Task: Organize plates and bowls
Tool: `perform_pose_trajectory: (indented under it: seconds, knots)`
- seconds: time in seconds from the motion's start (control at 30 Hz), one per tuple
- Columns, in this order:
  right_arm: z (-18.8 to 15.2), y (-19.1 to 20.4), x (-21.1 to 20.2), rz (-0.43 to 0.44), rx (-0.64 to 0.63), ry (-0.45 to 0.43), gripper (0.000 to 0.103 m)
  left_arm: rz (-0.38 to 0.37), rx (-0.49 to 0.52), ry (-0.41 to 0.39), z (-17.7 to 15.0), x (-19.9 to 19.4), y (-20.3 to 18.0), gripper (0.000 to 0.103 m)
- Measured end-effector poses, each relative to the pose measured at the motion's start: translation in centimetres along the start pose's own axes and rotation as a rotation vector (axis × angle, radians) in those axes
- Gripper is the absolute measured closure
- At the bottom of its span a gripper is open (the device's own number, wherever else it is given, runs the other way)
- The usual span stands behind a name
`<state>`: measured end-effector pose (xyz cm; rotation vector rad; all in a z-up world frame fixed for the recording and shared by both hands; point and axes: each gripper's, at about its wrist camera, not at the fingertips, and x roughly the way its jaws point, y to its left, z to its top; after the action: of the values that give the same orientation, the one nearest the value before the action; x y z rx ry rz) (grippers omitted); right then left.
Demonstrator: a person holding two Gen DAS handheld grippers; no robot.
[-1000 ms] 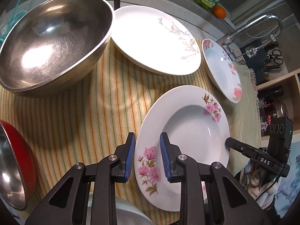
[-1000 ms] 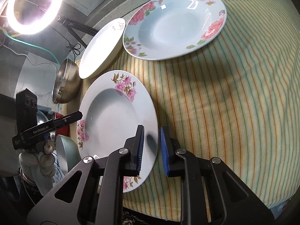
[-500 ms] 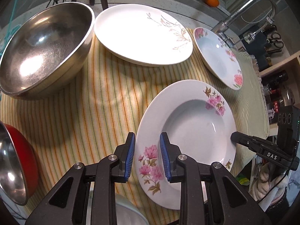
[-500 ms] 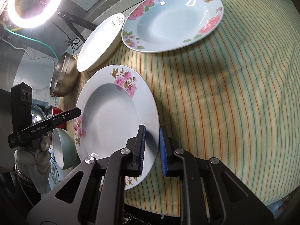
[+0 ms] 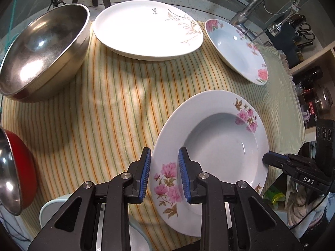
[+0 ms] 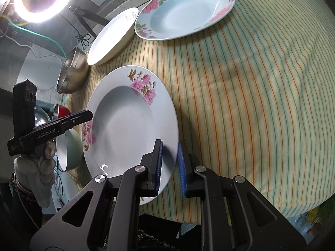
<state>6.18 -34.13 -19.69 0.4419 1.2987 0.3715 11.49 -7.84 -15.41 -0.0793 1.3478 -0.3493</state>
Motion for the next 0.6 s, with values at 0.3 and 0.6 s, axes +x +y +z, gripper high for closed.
perform_pose_trajectory:
  seconds: [0.3,0.6]
  knots:
    - [-1.7,0.5,0.0,0.004,-0.011,0.018,0.088,0.014,0.016,-0.001,0.0,0.1,-0.6,0.078]
    - [-2.9,0.6,-0.1,0.006,-0.005,0.028,0.088,0.009,0.028,-0.005,0.0,0.2,-0.9,0.078]
